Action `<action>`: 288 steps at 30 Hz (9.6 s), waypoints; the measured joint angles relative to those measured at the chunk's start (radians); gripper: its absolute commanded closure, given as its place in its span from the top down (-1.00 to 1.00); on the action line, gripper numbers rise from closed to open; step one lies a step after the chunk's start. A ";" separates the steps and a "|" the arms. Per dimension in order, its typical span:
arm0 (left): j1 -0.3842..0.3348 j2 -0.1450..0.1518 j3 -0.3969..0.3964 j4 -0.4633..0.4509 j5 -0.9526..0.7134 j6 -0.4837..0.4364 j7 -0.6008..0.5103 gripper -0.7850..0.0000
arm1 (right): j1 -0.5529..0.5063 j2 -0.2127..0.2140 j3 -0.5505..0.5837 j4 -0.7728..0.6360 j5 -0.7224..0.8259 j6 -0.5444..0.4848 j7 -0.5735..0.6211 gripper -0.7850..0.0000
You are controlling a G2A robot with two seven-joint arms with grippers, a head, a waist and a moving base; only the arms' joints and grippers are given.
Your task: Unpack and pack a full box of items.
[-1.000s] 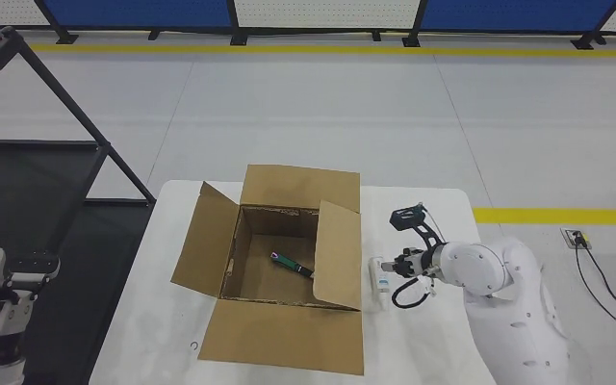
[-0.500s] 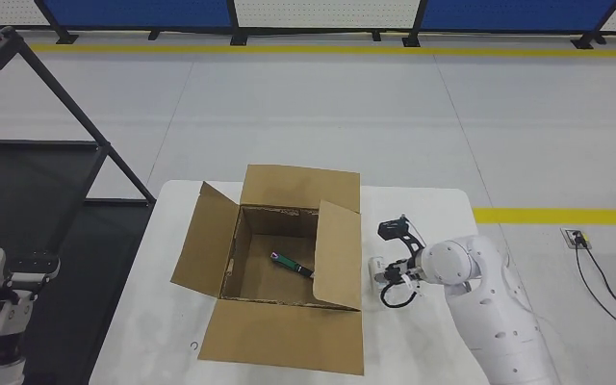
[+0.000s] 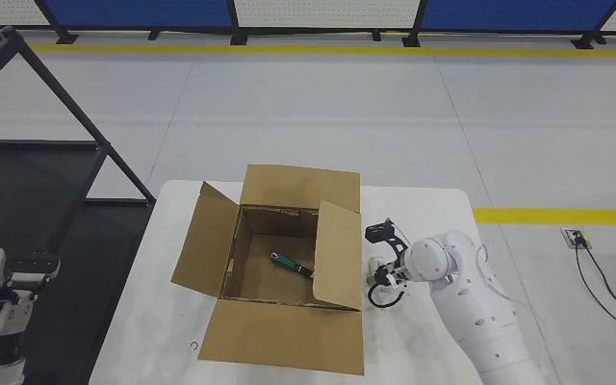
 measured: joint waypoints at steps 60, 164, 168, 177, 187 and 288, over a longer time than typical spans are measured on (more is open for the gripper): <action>0.000 0.000 0.000 0.000 0.000 0.000 0.000 1.00 | 0.303 -0.108 -0.532 -0.379 0.127 0.296 -0.093 -1.00; -0.005 0.002 0.022 -0.017 0.008 0.024 -0.018 1.00 | 0.065 -0.221 -0.265 -0.580 -0.174 0.095 -0.188 1.00; -0.032 0.009 0.083 -0.036 0.050 0.071 -0.073 1.00 | 0.012 -0.212 -0.181 -0.635 -0.097 0.085 -0.247 1.00; -0.106 0.036 0.215 -0.026 0.185 0.157 -0.303 1.00 | -0.138 -0.179 0.026 -0.744 0.116 -0.001 -0.279 1.00; -0.123 0.052 0.319 -0.030 0.332 0.159 -0.363 1.00 | -0.223 -0.149 0.144 -0.764 0.255 -0.047 -0.236 1.00; -0.266 0.114 0.360 -0.073 -0.025 0.236 -0.515 1.00 | -0.044 -0.027 0.074 -0.301 0.633 -0.129 -0.291 1.00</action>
